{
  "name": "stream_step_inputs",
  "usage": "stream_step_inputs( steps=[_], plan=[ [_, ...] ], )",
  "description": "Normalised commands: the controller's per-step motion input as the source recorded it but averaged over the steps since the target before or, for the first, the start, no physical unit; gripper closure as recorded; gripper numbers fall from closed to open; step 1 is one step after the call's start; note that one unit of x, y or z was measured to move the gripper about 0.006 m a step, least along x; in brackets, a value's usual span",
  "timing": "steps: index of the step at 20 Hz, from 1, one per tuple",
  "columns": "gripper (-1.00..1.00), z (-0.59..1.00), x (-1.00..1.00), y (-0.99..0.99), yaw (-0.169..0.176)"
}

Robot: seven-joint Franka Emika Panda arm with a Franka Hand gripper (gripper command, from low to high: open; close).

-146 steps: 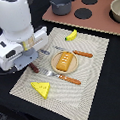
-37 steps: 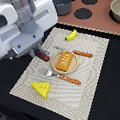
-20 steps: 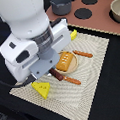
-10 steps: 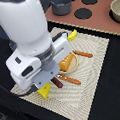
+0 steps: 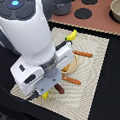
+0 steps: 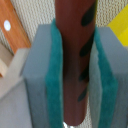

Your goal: Interact with the objects in diverse but meaningful ways.

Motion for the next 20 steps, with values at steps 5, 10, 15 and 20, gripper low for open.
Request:
stream_step_inputs(
  steps=[5,10,15,20],
  plan=[
    [-1.00,0.12,0.68,-0.14,-0.018],
    [-1.00,0.76,0.72,0.01,-0.007],
    [-1.00,1.00,0.46,0.24,-0.001],
    [-1.00,0.95,0.20,0.70,0.030]
  ],
)
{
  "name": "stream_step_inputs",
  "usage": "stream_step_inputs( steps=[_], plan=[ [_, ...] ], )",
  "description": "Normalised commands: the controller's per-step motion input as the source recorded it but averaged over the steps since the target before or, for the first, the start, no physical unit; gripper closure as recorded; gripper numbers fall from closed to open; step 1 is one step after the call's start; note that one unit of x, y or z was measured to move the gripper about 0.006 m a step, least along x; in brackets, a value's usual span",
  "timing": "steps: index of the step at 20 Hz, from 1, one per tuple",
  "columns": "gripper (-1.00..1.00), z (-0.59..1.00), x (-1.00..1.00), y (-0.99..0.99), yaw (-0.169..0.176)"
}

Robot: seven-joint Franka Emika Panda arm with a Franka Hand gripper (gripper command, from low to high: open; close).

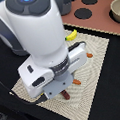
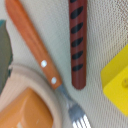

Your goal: Interact with the objects in diverse but meaningful ways.

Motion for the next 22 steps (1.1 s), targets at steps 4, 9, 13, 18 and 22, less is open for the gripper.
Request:
stream_step_inputs(
  steps=[4,9,13,18,22],
  plan=[
    [-1.00,0.59,0.00,0.93,0.057],
    [-1.00,0.31,-0.04,0.85,0.089],
    [-1.00,0.12,-0.02,0.78,0.117],
    [-1.00,0.01,-0.09,0.69,0.143],
    [-1.00,-0.05,-0.22,0.53,0.188]
  ],
)
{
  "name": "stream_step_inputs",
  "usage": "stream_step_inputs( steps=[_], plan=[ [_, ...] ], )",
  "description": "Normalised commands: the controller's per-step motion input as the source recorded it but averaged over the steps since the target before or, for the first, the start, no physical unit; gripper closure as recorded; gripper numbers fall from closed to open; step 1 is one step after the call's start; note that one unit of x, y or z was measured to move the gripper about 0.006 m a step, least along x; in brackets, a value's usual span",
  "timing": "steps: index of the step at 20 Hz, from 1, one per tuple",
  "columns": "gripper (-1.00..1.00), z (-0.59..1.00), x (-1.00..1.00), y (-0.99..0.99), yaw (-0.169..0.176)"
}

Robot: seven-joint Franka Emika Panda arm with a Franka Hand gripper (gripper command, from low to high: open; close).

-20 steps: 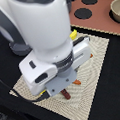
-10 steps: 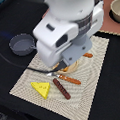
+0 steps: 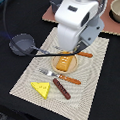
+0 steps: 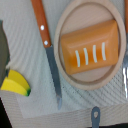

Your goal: Interact with the objects in diverse but meaningful ways.

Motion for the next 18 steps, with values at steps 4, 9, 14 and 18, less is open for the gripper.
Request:
stream_step_inputs(
  steps=[4,9,14,18],
  plan=[
    [-1.00,-0.10,-0.28,0.46,0.205],
    [-1.00,-0.15,-0.34,0.46,0.197],
    [-1.00,-0.14,-0.51,0.58,0.130],
    [-1.00,-0.09,-0.62,0.71,0.069]
  ],
)
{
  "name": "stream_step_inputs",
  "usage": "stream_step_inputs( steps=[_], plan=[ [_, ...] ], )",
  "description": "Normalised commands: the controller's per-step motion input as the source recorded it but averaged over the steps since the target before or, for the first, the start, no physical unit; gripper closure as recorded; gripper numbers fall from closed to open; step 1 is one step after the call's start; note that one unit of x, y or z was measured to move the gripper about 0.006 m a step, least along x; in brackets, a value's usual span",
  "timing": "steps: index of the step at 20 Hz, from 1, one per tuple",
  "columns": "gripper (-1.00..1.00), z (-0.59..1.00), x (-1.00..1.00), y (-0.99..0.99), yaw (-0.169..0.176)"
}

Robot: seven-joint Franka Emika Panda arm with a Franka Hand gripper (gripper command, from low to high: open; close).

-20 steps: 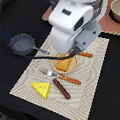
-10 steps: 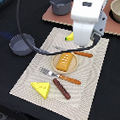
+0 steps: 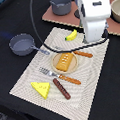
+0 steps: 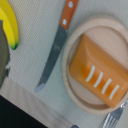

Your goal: Interact with the objects in diverse but meaningful ways.

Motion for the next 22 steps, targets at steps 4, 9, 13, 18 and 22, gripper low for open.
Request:
stream_step_inputs(
  steps=[4,9,13,18,22],
  plan=[
    [-1.00,-0.14,-0.65,0.72,0.053],
    [-1.00,-0.30,-0.70,0.62,0.080],
    [-1.00,-0.45,-0.72,0.50,0.112],
    [-1.00,-0.53,-0.71,0.40,0.123],
    [-1.00,-0.49,-0.47,0.17,0.128]
  ],
)
